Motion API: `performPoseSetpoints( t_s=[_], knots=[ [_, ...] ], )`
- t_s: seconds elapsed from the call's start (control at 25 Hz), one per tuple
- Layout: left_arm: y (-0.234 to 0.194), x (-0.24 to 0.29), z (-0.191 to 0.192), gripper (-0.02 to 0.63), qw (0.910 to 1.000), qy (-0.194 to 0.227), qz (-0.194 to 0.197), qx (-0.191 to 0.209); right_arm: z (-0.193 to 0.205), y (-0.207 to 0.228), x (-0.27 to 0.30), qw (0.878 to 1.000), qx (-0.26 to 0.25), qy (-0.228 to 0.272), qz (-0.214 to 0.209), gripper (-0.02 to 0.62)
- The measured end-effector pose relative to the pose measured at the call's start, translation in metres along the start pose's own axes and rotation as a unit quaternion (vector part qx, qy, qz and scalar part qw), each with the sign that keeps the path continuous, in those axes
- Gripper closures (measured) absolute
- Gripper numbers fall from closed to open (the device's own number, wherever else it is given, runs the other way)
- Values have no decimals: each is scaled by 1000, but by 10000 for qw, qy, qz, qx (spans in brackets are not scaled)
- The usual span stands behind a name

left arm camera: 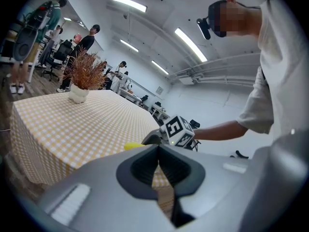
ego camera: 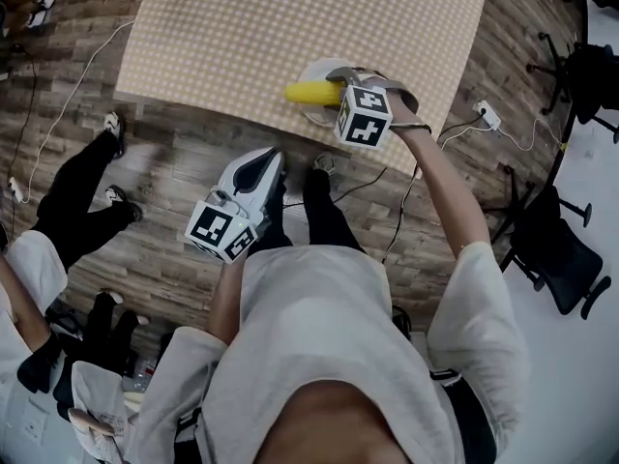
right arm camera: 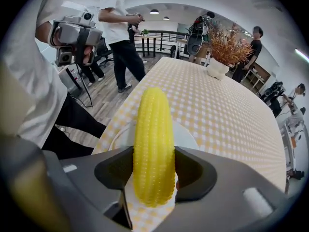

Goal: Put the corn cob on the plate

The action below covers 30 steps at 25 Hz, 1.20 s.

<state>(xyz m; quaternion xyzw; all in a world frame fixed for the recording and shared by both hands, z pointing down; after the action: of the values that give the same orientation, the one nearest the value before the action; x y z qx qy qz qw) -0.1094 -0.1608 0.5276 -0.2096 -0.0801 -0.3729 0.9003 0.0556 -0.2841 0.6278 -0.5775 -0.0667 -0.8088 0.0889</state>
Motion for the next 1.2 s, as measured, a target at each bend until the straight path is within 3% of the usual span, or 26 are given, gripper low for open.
performPoseSetpoints(
  t_s=[0.64, 1.2],
  knots=[
    [-14, -7, -13, 598, 9998, 188, -20, 17, 2, 5, 2, 9945, -283, -1005, 97, 345],
    [-17, -12, -14, 598, 9998, 211, -33, 17, 1, 7, 5, 9924, -256, -1196, 130, 341]
  ],
)
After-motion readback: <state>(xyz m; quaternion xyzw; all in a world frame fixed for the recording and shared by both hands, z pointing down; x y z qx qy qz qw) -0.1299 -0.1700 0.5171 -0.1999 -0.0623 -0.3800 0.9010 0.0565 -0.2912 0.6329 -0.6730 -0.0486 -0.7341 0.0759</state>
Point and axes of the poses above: the fingertips, and each gripper's own axes: x forward along the fingers, y to its right, z out of its underside, the point moved 7 cm from there along -x, backward along the fingers, and after that the axes turned 13 degrees about x, right-handed, at the moved point
